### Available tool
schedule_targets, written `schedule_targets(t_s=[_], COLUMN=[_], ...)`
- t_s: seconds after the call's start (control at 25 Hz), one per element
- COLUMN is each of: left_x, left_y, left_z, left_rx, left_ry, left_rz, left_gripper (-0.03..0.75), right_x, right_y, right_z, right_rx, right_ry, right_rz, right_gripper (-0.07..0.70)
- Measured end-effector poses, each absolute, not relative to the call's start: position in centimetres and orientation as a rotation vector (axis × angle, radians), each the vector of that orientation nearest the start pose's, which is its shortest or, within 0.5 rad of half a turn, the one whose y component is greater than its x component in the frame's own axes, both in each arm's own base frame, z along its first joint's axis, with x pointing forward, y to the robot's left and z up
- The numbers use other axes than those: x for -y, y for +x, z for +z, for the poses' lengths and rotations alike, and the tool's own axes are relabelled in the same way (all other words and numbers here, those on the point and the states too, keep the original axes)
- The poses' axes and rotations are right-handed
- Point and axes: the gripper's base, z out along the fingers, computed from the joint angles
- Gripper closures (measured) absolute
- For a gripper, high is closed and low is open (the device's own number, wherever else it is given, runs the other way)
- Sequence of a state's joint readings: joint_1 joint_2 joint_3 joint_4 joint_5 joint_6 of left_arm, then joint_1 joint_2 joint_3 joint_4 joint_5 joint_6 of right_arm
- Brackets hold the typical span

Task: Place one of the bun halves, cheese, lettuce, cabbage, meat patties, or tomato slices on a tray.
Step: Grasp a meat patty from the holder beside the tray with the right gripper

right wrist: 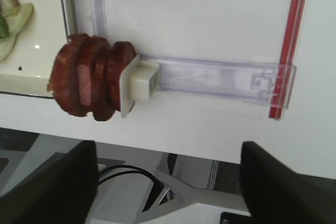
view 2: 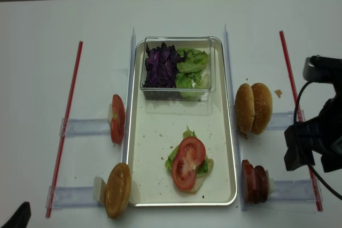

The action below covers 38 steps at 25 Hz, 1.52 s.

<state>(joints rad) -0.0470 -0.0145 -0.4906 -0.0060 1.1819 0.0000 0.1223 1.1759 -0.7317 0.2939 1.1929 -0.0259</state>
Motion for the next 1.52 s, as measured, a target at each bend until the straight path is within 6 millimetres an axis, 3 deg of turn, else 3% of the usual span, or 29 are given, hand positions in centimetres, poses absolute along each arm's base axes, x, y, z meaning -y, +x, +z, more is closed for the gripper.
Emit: schedule_targets(t_s=[0.68,0.96,1.52], left_x=[0.0,0.0,0.0], left_y=[-1.2,-1.2,-1.2], left_z=[26.5,26.5,26.5], left_rx=[-2.16,-2.16,-2.16], left_ry=[0.052,0.052,0.052], left_rz=[-0.034,-0.034,-0.034], left_gripper=[0.242,0.242,0.242], right_x=[-11.9,-15.0,-16.2], right_y=[15.7,16.0,16.7], right_z=[22.2,22.5,21.5], right_rx=[-3.156,-3.14,-3.169], right_ry=[-0.384,-0.471,-0.442], right_rz=[0.344,0.304,0.272], right_gripper=[0.059,0.059,0.095])
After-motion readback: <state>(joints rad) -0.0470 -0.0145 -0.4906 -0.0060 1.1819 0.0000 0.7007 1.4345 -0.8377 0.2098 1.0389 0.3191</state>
